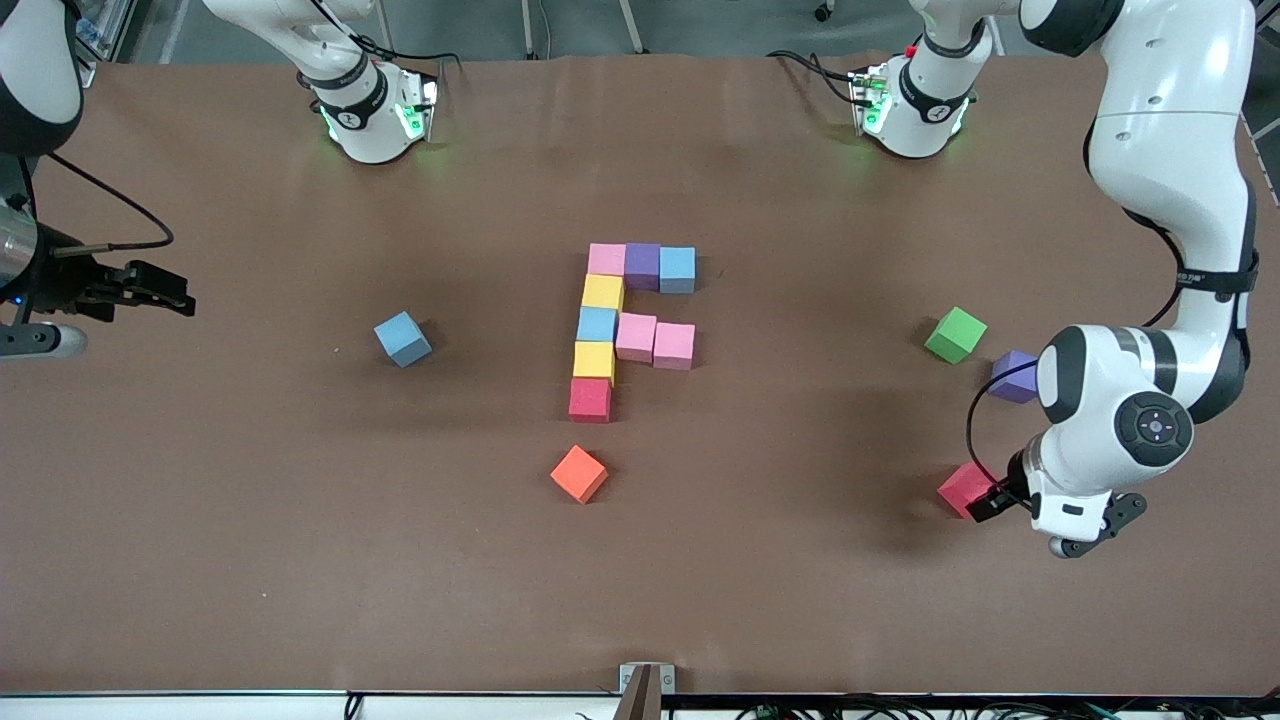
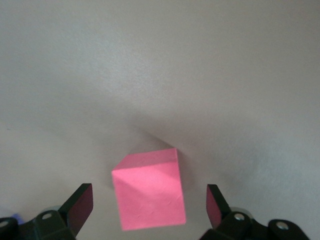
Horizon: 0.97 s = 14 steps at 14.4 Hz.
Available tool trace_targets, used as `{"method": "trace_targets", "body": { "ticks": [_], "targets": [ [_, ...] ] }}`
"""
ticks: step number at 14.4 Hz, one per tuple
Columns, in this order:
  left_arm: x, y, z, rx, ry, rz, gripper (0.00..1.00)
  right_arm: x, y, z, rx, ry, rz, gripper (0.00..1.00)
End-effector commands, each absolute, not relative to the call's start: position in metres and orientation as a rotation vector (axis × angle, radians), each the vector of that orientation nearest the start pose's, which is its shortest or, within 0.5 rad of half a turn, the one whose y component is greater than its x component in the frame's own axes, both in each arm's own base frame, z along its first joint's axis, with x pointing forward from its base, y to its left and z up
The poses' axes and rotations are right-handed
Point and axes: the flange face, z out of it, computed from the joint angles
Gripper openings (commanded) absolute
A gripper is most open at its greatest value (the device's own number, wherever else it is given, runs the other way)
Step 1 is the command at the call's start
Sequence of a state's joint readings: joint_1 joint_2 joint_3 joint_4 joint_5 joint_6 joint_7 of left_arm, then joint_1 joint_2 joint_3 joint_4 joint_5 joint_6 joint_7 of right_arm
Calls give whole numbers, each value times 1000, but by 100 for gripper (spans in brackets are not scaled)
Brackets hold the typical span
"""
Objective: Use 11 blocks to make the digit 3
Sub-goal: 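Grasp the hot pink cube with the left gripper and lift it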
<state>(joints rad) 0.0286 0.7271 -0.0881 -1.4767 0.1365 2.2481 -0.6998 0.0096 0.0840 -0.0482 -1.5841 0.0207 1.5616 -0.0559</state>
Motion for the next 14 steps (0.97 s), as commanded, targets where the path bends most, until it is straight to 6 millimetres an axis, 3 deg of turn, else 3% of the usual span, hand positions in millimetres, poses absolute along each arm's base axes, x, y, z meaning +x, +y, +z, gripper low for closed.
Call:
{"method": "trace_targets", "body": {
  "ticks": [1, 4, 6, 9, 13, 14],
  "targets": [
    [732, -16, 250, -2997, -1001, -93, 100, 562, -13, 586, -3137, 41, 169, 100],
    [730, -16, 232, -2999, -1009, -49, 100, 564, -15, 612, -3140, 53, 113, 100],
    [728, -16, 219, -2997, -1001, -21, 100, 563, -32, 630, -3134, 86, 77, 100],
    [727, -17, 210, -3014, -949, 2, 97, 565, -40, 636, -3145, 107, 70, 100],
    [726, -35, 214, -3036, -964, 15, 32, 572, -36, 622, -3124, 102, 109, 100],
    [726, -39, 216, -3036, -974, 12, 22, 574, -28, 616, -3136, 75, 127, 100]
  ]
}}
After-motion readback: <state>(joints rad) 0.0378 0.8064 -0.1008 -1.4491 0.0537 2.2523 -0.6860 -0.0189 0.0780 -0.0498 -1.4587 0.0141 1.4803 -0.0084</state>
